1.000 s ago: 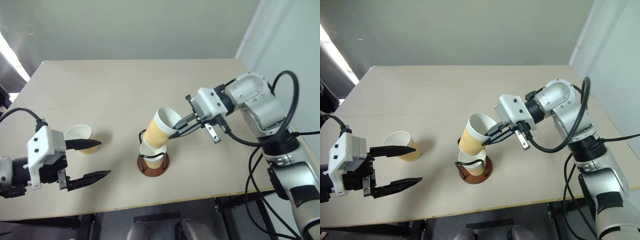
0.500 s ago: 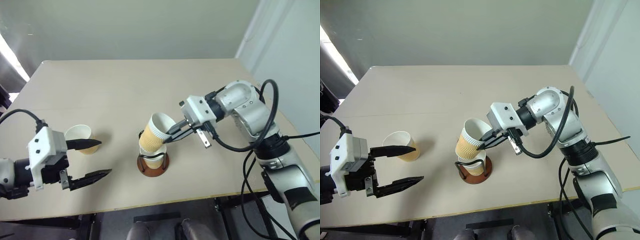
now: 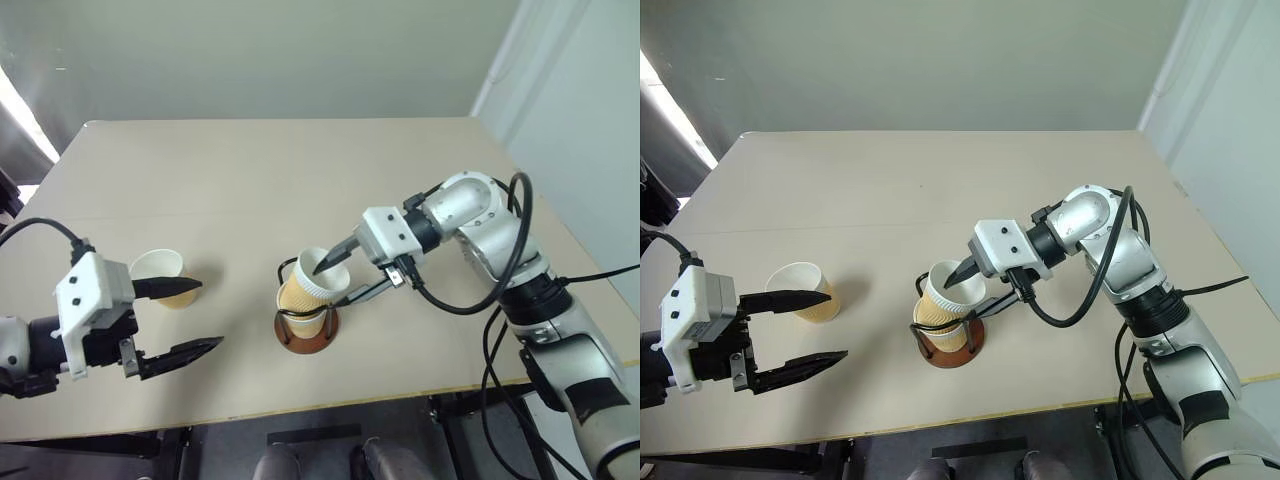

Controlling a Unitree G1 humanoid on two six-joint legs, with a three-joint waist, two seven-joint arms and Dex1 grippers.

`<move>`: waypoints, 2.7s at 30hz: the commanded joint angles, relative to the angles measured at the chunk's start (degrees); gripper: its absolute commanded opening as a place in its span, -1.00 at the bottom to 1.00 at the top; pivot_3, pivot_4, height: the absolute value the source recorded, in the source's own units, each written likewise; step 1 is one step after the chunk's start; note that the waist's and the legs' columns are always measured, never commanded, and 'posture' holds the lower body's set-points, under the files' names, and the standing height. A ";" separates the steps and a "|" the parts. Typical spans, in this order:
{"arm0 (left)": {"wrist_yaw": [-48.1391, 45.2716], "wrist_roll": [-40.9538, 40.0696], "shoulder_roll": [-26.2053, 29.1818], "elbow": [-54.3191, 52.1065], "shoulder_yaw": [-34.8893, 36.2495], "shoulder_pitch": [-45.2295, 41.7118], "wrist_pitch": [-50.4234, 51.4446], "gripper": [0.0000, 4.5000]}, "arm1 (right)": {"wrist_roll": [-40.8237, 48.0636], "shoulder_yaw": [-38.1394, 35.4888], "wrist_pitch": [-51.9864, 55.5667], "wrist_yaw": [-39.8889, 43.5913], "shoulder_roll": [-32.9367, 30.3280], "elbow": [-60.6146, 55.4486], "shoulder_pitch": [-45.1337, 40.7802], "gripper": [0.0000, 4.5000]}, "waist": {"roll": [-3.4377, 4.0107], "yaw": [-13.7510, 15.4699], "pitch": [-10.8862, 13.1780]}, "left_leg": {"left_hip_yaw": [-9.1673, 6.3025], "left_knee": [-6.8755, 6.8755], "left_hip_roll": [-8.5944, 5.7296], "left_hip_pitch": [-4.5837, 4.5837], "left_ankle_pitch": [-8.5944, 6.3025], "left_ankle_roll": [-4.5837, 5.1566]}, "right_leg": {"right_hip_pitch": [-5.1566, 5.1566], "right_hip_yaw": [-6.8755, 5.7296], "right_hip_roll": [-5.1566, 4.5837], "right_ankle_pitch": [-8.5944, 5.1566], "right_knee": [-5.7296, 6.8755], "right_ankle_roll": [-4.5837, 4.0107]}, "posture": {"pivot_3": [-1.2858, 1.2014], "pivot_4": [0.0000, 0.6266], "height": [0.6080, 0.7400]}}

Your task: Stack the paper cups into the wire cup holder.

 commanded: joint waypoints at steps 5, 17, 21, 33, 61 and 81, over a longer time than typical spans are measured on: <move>0.20 -0.14 1.13 -0.18 0.86 -1.39 -0.03 1.00 | 0.31 -1.24 -0.79 -0.31 -0.13 -1.17 -0.55 0.98 | 0.00 0.00 0.00 | 0.00 0.00 0.00 0.00 0.00 0.00 | 0.00 0.00 0.00 0.00 0.00 0.00 | 0.03 -0.52 1.00; 3.35 10.23 7.09 9.80 2.73 -5.40 -2.34 1.00 | 21.24 -18.32 5.90 4.72 -9.55 10.52 -4.13 0.98 | -0.09 1.45 -0.04 | -0.11 -0.04 0.03 -0.06 0.03 -0.05 | -0.03 0.00 0.00 -0.01 -0.05 0.00 | 0.03 -0.52 1.00; 2.02 14.05 9.72 12.68 -0.05 -6.60 -5.11 1.00 | 23.77 -19.38 9.26 5.31 -14.10 6.03 0.65 0.98 | -0.13 1.71 -0.06 | -0.12 0.04 -0.03 0.07 0.07 -0.64 | 0.23 0.01 -0.08 -0.17 -0.21 0.11 | 0.03 -0.52 1.00; -0.32 26.08 14.89 18.88 -10.94 -10.24 -16.02 1.00 | 26.88 -25.89 17.41 -1.49 -14.35 2.56 4.38 0.98 | -0.06 0.93 -0.02 | -0.04 0.03 -0.07 -0.01 -0.23 -0.41 | 0.06 0.11 0.04 -0.18 -0.21 0.10 | 0.03 -0.52 1.00; -0.17 33.39 13.37 24.86 -25.87 -18.91 -21.44 -0.60 | 22.57 -24.14 15.40 -5.12 -13.55 -0.52 6.97 1.00 | -0.10 0.75 -0.04 | -0.12 0.08 -0.09 -0.07 -0.43 -0.05 | -0.04 0.09 0.01 -0.18 -0.14 0.10 | 0.03 -0.52 1.00; -12.59 7.75 7.87 21.96 -32.41 -56.40 -16.13 -0.97 | 19.86 -24.64 11.89 -4.94 -14.14 2.24 4.91 1.00 | -0.21 1.38 -0.05 | -0.17 0.25 -0.11 -0.15 -0.44 -0.04 | -0.06 0.05 -0.10 -0.21 -0.05 0.17 | 0.03 -0.52 1.00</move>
